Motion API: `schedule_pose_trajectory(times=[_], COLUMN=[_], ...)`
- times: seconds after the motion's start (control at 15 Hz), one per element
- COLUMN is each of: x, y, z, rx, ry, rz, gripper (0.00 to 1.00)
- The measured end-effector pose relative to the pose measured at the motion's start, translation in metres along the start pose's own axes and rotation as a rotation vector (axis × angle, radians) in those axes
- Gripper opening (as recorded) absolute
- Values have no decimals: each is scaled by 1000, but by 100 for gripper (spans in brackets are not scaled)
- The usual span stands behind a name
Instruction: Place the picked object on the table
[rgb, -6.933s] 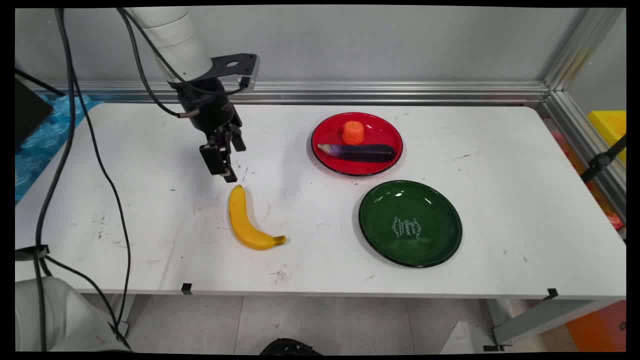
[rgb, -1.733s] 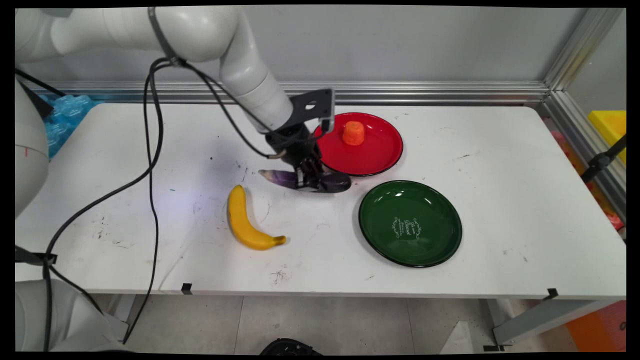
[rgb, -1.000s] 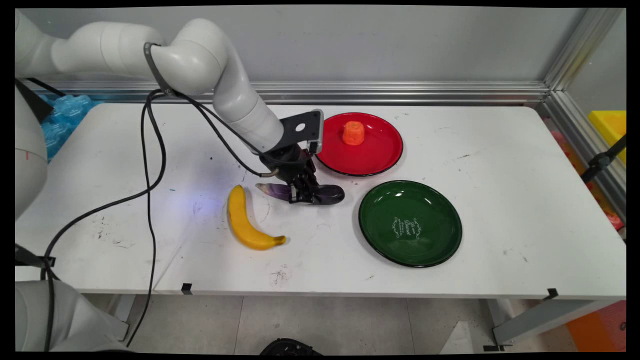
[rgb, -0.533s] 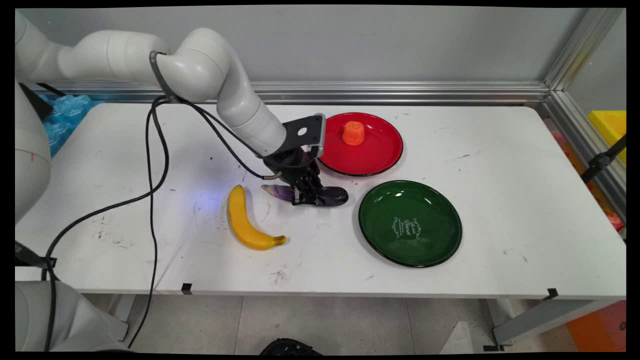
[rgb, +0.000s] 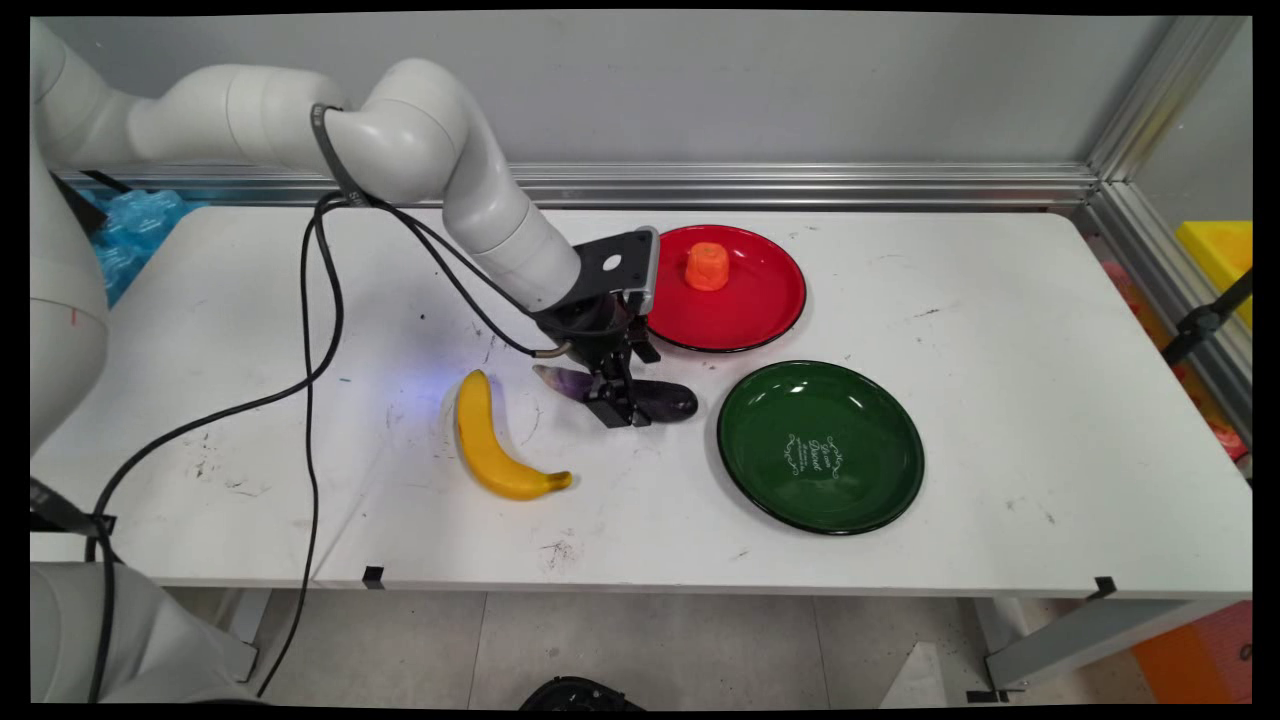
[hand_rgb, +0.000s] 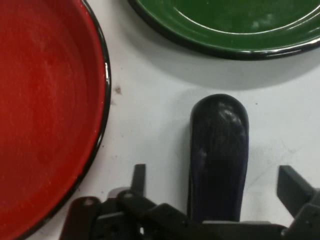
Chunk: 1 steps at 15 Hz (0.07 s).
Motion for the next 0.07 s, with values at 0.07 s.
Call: schedule_pose_trajectory(times=[0.07], x=[1], y=[-1], z=[-1], rx=[-1], ry=[1], rz=[2], gripper=[100])
